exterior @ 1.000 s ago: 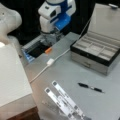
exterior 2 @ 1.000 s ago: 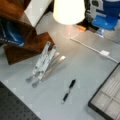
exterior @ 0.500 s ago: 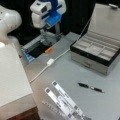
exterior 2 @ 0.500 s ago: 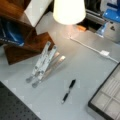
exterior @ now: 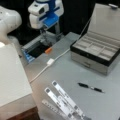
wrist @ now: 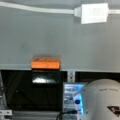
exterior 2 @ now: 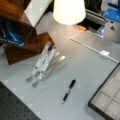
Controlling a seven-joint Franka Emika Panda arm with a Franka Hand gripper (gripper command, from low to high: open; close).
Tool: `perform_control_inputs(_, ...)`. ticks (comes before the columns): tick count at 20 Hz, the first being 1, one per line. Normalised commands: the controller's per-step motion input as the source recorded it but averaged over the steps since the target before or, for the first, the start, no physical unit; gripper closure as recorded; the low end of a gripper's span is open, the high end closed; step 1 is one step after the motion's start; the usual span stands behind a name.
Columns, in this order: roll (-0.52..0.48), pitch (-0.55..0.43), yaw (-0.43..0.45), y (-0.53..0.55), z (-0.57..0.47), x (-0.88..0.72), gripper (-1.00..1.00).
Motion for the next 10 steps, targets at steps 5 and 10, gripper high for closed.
perform_control_inputs(5,0.06,-0.159,0.028,-0.15,-0.18,-0.16,1.0)
perform_control_inputs(10,0.068,-0.205,0.079,-0.21,-0.22,-0.2,1.0)
